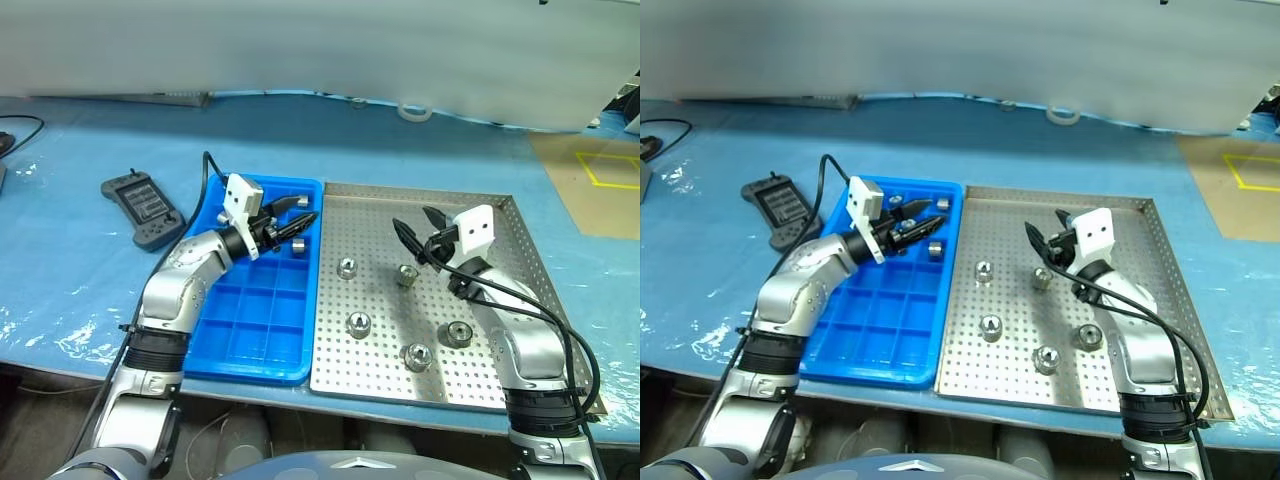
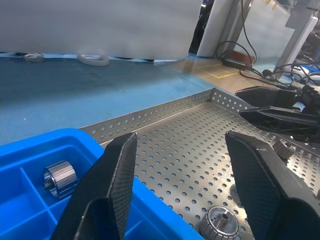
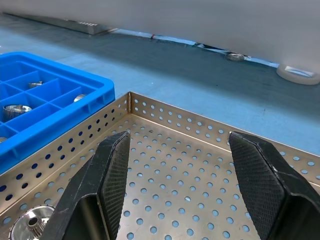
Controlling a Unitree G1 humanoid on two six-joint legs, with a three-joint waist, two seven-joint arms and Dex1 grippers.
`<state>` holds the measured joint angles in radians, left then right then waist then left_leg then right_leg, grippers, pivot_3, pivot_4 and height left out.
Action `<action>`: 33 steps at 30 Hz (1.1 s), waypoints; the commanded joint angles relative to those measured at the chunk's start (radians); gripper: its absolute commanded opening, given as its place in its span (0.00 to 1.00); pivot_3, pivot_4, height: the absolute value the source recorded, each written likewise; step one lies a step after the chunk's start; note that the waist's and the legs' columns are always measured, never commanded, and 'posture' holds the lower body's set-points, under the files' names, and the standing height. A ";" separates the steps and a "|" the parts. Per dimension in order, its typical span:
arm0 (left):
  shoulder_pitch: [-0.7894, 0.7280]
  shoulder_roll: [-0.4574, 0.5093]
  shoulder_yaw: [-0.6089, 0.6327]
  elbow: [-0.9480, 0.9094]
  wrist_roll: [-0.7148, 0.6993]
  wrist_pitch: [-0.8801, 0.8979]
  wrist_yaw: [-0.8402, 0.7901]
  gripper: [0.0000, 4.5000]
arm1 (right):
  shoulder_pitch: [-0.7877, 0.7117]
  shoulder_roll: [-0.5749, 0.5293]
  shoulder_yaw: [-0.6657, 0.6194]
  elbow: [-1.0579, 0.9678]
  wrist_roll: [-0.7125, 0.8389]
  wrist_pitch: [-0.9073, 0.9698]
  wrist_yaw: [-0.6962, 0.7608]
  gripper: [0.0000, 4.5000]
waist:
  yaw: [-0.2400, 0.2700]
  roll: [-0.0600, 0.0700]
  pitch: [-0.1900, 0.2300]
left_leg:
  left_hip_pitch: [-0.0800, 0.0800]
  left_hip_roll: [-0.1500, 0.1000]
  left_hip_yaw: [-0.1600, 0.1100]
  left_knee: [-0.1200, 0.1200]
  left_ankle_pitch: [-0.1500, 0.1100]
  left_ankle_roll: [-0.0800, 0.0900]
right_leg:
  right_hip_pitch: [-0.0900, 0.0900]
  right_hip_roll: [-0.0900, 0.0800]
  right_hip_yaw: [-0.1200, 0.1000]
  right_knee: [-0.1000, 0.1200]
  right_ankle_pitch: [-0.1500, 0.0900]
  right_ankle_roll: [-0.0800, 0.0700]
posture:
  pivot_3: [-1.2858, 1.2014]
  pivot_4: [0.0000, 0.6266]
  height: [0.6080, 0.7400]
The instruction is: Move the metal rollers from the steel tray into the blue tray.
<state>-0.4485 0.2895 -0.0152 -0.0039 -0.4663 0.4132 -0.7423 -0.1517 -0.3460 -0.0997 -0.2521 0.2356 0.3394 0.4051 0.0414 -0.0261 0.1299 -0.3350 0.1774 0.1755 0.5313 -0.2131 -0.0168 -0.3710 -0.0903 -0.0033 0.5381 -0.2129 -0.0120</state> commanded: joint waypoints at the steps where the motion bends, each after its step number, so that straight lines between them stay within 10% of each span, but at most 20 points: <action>1: -0.004 0.002 0.005 -0.041 -0.031 0.008 -0.028 0.66 | -0.007 -0.005 -0.012 -0.040 0.005 -0.006 -0.008 0.73 | 0.000 0.000 0.000 | 0.000 0.000 0.000 0.000 0.000 0.000 | 0.000 0.000 0.000 0.000 0.000 0.000 | 0.50 0.24 1.00; 24: -0.126 0.078 -0.033 0.134 0.021 -0.067 -0.206 0.66 | 0.073 -0.101 -0.078 -0.125 0.036 0.027 0.024 0.73 | -0.005 0.000 0.000 | 0.001 0.000 0.001 0.000 0.000 0.000 | 0.000 0.000 0.001 0.000 0.000 0.000 | 0.46 0.24 1.00; 33: -0.519 -0.028 -0.202 0.443 0.188 -0.094 -0.311 0.66 | 0.061 -0.095 -0.064 -0.116 0.017 0.023 0.010 0.73 | -0.003 0.000 0.000 | -0.001 -0.004 0.001 0.002 -0.001 0.003 | 0.000 -0.003 0.003 0.000 0.000 0.000 | 0.46 0.24 1.00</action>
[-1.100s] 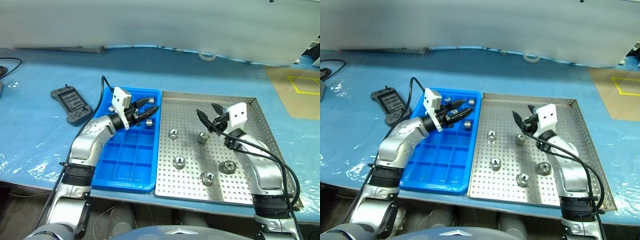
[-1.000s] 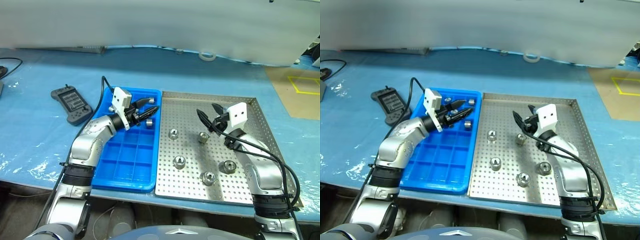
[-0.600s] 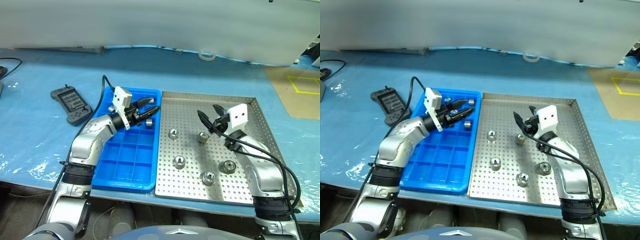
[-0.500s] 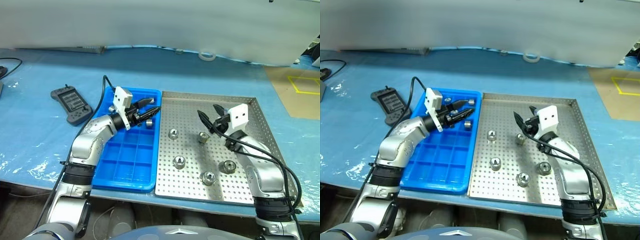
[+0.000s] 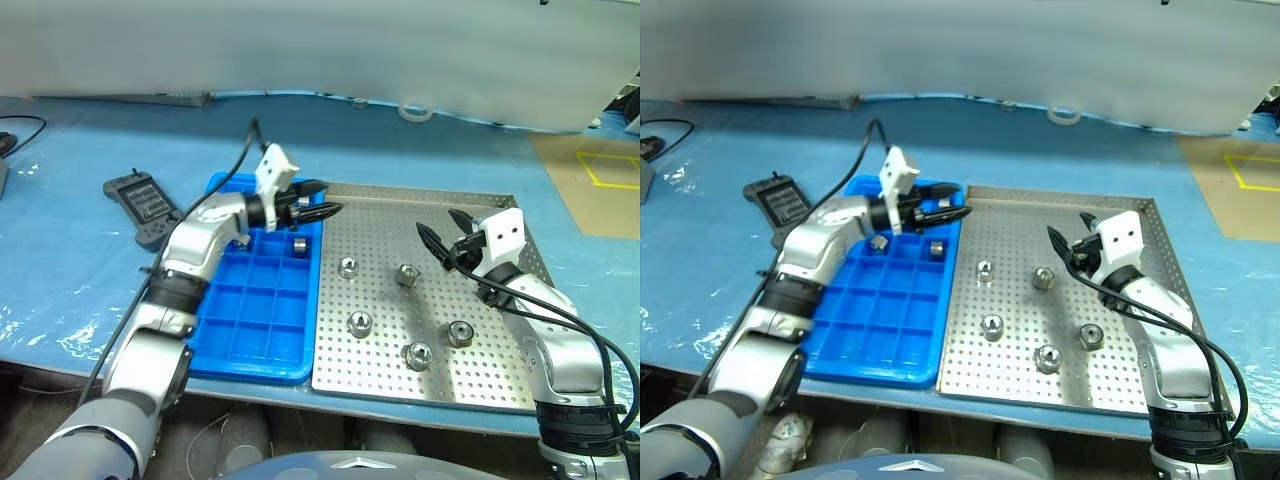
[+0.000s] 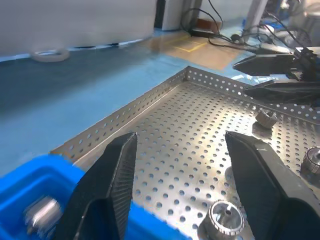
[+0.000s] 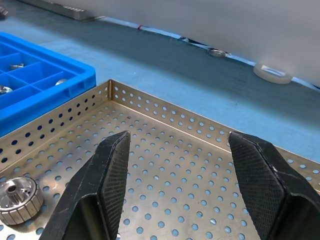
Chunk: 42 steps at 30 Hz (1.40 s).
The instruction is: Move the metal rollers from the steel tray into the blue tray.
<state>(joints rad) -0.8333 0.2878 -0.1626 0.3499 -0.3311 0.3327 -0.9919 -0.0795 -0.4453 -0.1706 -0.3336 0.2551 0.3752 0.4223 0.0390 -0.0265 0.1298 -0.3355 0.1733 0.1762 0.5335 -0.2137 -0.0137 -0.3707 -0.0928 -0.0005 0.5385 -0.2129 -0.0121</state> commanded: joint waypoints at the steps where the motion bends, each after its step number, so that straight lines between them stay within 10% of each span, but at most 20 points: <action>1: -0.192 -0.040 -0.081 0.144 0.074 -0.007 -0.091 0.66 | -0.009 0.004 0.012 -0.036 -0.009 -0.014 -0.009 0.73 | -0.002 0.000 0.000 | 0.000 0.000 0.000 0.000 0.000 0.000 | 0.000 0.000 0.000 0.000 0.000 0.000 | 0.46 0.24 1.00; 10: -0.389 -0.124 -0.372 0.536 0.419 -0.109 -0.218 0.66 | 0.030 0.028 0.006 -0.054 -0.032 -0.026 -0.059 0.73 | -0.024 0.001 0.000 | 0.000 0.000 -0.001 0.001 0.000 0.006 | 0.000 -0.001 0.001 -0.001 0.000 0.000 | 0.43 0.24 1.00; 37: -0.263 -0.214 -0.384 0.660 0.605 -0.119 -0.237 0.66 | 0.130 0.114 0.054 -0.090 -0.104 -0.060 -0.137 0.73 | -0.026 0.005 -0.004 | 0.003 -0.002 0.000 0.002 -0.006 0.009 | 0.008 -0.007 0.001 -0.003 -0.001 0.000 | 0.40 0.24 1.00; 42: -0.260 -0.207 -0.388 0.688 0.632 -0.139 -0.216 0.47 | 0.122 0.122 0.060 -0.084 -0.107 -0.065 -0.143 0.74 | -0.027 0.006 -0.007 | 0.002 -0.003 0.000 0.002 -0.006 0.009 | 0.007 -0.007 0.001 -0.004 -0.001 0.001 | 0.40 0.24 1.00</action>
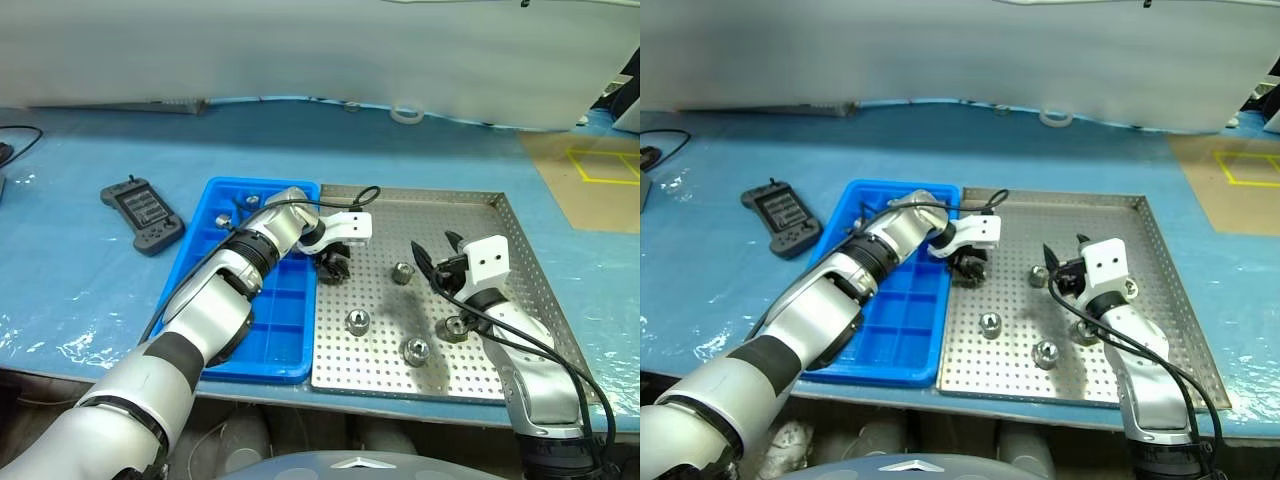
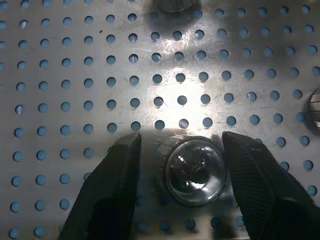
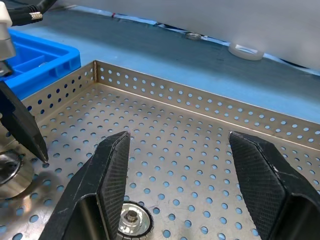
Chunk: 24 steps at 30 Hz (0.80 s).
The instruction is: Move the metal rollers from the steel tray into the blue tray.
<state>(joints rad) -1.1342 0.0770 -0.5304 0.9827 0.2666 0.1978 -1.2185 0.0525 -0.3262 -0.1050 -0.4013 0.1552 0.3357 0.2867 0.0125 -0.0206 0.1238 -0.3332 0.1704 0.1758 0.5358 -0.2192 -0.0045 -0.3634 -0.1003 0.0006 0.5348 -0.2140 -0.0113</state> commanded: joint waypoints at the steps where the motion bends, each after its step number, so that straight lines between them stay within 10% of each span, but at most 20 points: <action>1: 0.044 0.010 -0.022 0.051 0.036 -0.012 0.000 0.47 | -0.011 0.004 -0.004 -0.013 -0.009 -0.027 -0.008 0.74 | -0.001 0.000 -0.001 | 0.000 0.000 0.000 0.000 0.000 0.000 | 0.000 0.000 0.000 0.000 -0.001 0.001 | 0.40 0.24 1.00; 6: 0.069 0.040 -0.021 0.024 0.043 -0.025 -0.011 0.23 | -0.016 0.011 0.001 -0.013 -0.014 -0.034 -0.012 0.74 | -0.016 -0.002 -0.003 | -0.001 0.001 0.000 -0.002 0.000 0.000 | -0.002 0.000 -0.001 0.000 -0.001 0.002 | 0.41 0.24 1.00; 24: 0.114 0.163 0.257 -0.381 -0.232 0.228 -0.072 0.23 | -0.133 -0.029 -0.037 -0.017 0.066 0.021 0.061 0.74 | -0.026 0.000 0.002 | -0.010 0.001 0.001 -0.005 0.004 0.001 | -0.016 0.001 -0.002 0.000 0.001 -0.001 | 0.44 0.24 1.00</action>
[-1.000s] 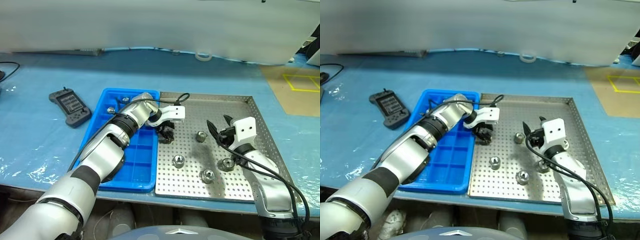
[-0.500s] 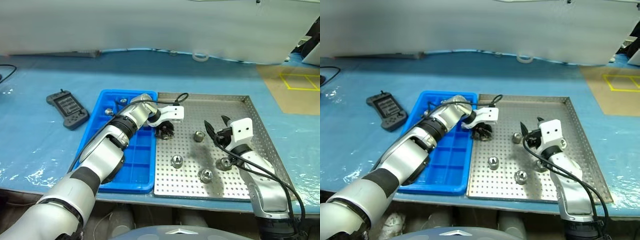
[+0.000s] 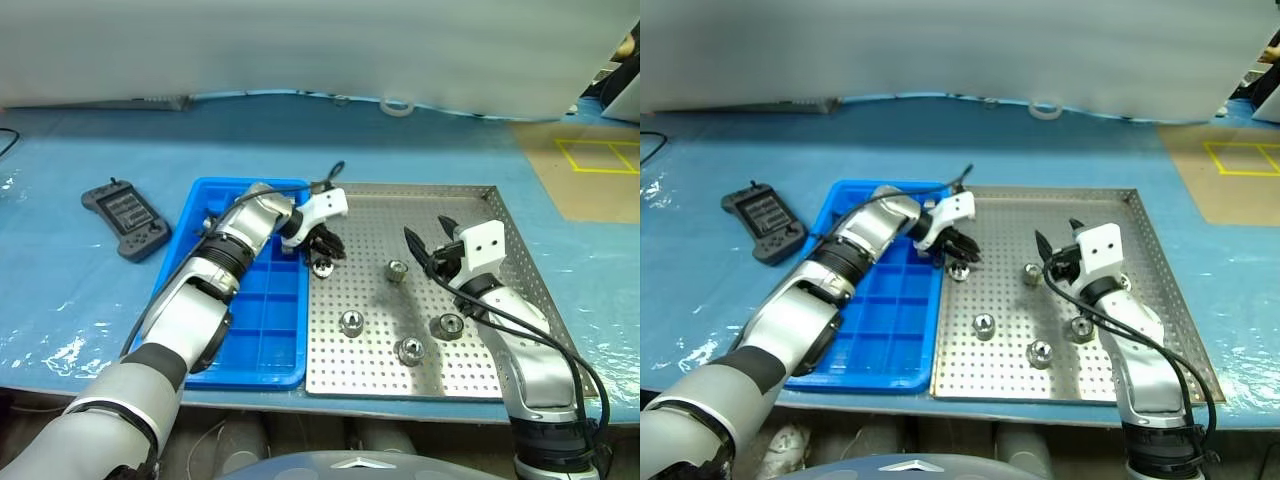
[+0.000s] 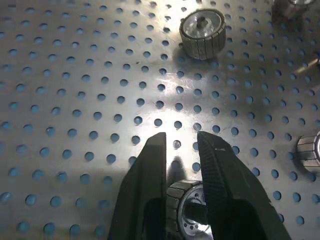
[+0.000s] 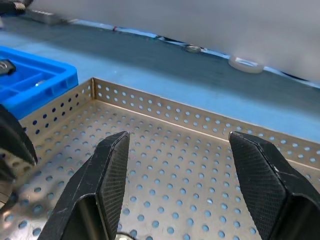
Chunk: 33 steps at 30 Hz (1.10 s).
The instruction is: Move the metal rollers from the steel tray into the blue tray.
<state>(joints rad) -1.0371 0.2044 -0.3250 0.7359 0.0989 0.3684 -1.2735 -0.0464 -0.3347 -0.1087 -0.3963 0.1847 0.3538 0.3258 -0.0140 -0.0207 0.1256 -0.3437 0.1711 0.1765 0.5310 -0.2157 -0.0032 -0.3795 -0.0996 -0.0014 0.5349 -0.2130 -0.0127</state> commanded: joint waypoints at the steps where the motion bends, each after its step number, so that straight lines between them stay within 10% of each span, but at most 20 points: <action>1: 0.033 0.051 0.058 -0.181 -0.081 0.076 -0.027 0.23 | -0.045 -0.029 -0.037 -0.013 0.039 0.003 0.027 0.74 | 0.002 0.000 0.000 | 0.000 0.000 0.000 0.000 0.000 0.000 | 0.000 0.000 0.000 0.000 0.000 0.000 | 0.44 0.24 1.00; 11: 0.066 0.140 0.052 -0.425 -0.149 0.151 -0.025 0.23 | -0.109 -0.048 -0.006 0.071 0.030 -0.016 0.075 0.74 | 0.031 0.000 0.004 | 0.000 0.000 0.000 0.001 0.000 0.000 | 0.002 0.000 -0.001 0.000 -0.001 -0.001 | 0.47 0.24 1.00; 23: -0.258 -0.021 -0.147 0.198 0.087 -0.102 0.022 1.00 | -0.048 0.017 0.018 0.045 -0.001 -0.050 0.012 0.74 | 0.029 -0.001 0.004 | 0.001 -0.001 0.000 0.004 0.000 0.001 | 0.005 0.000 -0.001 0.001 0.000 -0.001 | 0.43 0.24 1.00; 33: -0.329 -0.121 -0.159 0.323 0.129 -0.083 -0.101 1.00 | 0.043 0.090 0.061 -0.004 -0.050 -0.083 -0.068 0.74 | 0.021 -0.001 0.005 | 0.003 -0.001 0.000 0.004 -0.001 0.002 | 0.007 -0.001 -0.001 0.000 0.000 -0.001 | 0.40 0.24 1.00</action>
<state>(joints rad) -1.3408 0.0759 -0.4808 1.0802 0.2212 0.2838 -1.3329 -0.0083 -0.2452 -0.0484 -0.3538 0.1477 0.2983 0.2696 0.0071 -0.0222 0.1304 -0.3412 0.1706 0.1768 0.5353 -0.2162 -0.0014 -0.3733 -0.1009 -0.0024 0.5353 -0.2134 -0.0135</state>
